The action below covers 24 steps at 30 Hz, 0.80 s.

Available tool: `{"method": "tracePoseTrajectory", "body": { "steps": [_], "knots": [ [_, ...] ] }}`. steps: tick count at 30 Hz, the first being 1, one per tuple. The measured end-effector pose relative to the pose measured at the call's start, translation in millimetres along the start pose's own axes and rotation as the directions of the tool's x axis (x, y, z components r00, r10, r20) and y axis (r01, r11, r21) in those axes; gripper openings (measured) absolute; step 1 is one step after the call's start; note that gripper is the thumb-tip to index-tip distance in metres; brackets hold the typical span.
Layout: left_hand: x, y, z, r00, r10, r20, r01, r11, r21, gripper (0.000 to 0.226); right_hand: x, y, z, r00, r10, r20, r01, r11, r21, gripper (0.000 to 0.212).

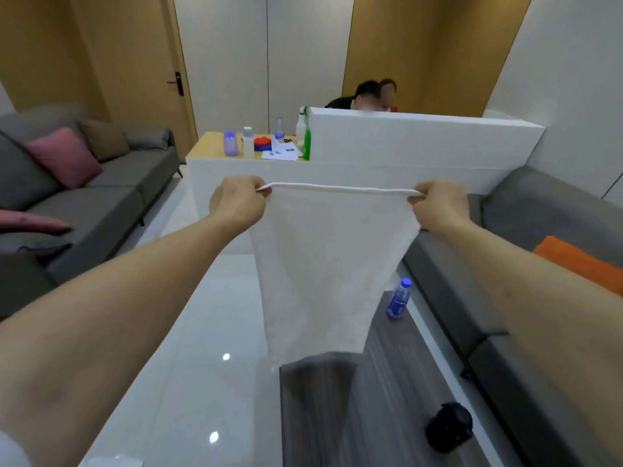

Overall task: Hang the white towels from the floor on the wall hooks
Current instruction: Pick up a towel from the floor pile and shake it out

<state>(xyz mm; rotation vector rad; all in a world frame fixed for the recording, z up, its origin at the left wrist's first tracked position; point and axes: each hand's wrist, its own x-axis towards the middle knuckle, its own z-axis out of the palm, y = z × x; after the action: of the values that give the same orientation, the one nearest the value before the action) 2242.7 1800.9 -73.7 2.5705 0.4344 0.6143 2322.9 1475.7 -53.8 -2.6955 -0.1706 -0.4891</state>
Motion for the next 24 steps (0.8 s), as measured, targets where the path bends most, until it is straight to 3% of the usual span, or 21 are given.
{"method": "tracePoseTrajectory", "body": {
  "steps": [6,11,17,21,24],
  "knots": [
    [24.8,8.3,23.4,0.998,0.028,-0.05,-0.031,0.998,-0.056,0.021,22.0,26.1,14.0,0.996,-0.069,-0.065,0.073,0.995,0.069,0.026],
    [-8.7,19.4,32.2,0.997,0.057,-0.05,-0.06,0.996,-0.07,0.02,-17.3,60.8,13.0,0.996,-0.075,-0.045,0.077,0.995,0.068,0.026],
    [-124.6,31.6,45.1,0.999,0.036,-0.009,-0.036,0.999,-0.002,0.021,-109.6,116.2,12.5,0.996,-0.017,0.092,0.008,0.995,0.097,0.038],
    [-227.4,30.6,68.0,1.0,0.006,0.0,-0.006,0.998,0.062,0.026,-182.8,167.3,22.3,0.981,-0.054,0.187,0.04,0.996,0.079,0.037],
    [-307.3,23.1,95.1,0.997,-0.002,0.082,-0.007,0.994,0.108,0.023,-243.9,207.9,40.8,0.967,-0.037,0.25,0.02,0.997,0.07,0.038]
  ]
}}
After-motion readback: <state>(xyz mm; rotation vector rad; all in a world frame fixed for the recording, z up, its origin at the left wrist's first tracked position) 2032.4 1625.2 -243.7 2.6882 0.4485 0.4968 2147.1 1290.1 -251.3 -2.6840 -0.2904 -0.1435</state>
